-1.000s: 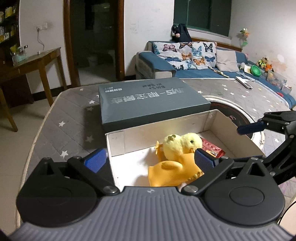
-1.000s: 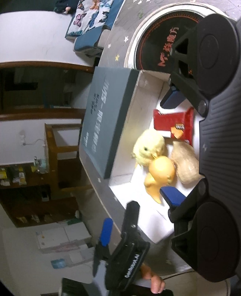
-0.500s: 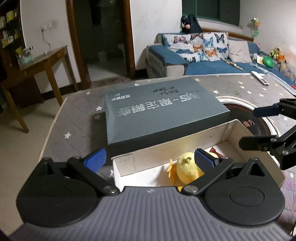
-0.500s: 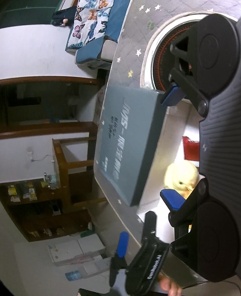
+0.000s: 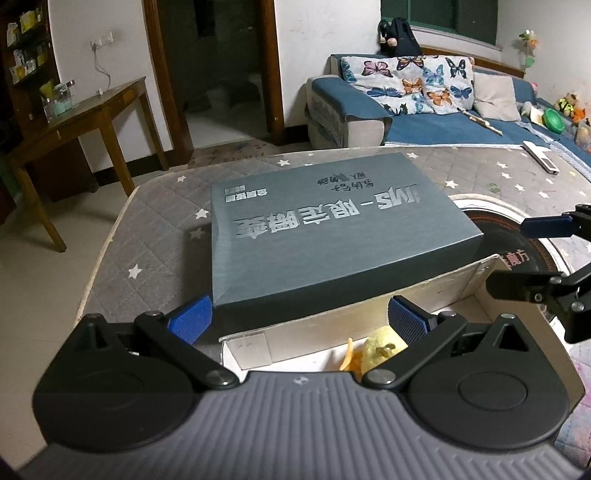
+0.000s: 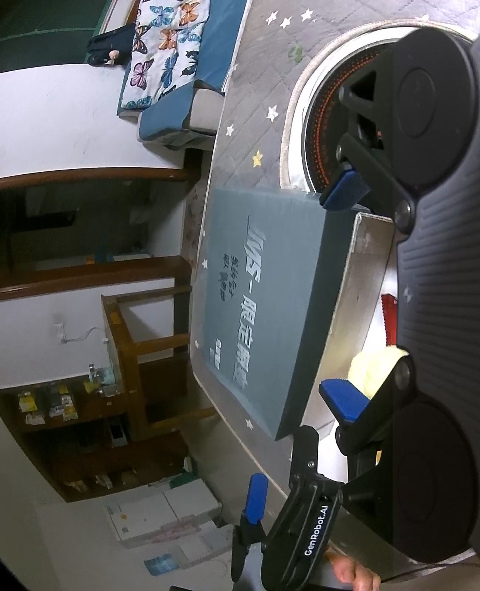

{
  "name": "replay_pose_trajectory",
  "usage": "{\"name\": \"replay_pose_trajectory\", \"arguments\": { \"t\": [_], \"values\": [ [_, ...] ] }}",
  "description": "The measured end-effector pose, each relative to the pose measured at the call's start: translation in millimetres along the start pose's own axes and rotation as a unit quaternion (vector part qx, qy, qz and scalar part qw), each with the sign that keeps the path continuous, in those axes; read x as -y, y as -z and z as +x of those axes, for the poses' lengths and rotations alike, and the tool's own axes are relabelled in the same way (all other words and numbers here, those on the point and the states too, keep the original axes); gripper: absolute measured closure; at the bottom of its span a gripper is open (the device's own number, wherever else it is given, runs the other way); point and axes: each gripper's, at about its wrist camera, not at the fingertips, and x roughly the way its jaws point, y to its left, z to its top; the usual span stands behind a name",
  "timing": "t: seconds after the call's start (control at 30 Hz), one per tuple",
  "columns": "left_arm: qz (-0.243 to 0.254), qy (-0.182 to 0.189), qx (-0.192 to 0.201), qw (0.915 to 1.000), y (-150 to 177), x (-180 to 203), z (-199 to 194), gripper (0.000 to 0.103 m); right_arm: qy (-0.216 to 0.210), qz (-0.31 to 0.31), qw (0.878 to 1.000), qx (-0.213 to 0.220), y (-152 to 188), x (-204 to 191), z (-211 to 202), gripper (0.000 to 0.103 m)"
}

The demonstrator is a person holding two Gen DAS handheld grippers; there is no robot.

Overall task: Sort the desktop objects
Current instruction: 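Move both tools to the grey printed lid and grip its edges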

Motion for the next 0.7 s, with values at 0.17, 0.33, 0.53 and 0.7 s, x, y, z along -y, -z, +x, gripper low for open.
{"name": "replay_pose_trajectory", "arguments": {
  "t": [0.17, 0.33, 0.53, 0.7],
  "values": [
    [-0.005, 0.001, -0.005, 1.0000, -5, -4, 7, 0.001, 0.004, 0.001, 1.000, -0.001, -6, 4, 7, 0.004],
    [-0.008, -0.003, -0.007, 0.9999, -10, -7, 14, 0.001, 0.005, 0.001, 1.000, -0.001, -9, 6, 15, 0.003],
    [-0.008, -0.008, -0.010, 0.9999, -15, -10, 23, 0.001, 0.007, 0.004, 1.000, -0.002, -11, 8, 22, 0.002],
    [-0.013, -0.017, -0.009, 0.9997, -22, -16, 30, 0.001, 0.010, 0.010, 1.000, 0.002, -16, 12, 27, 0.001]
  ]
}}
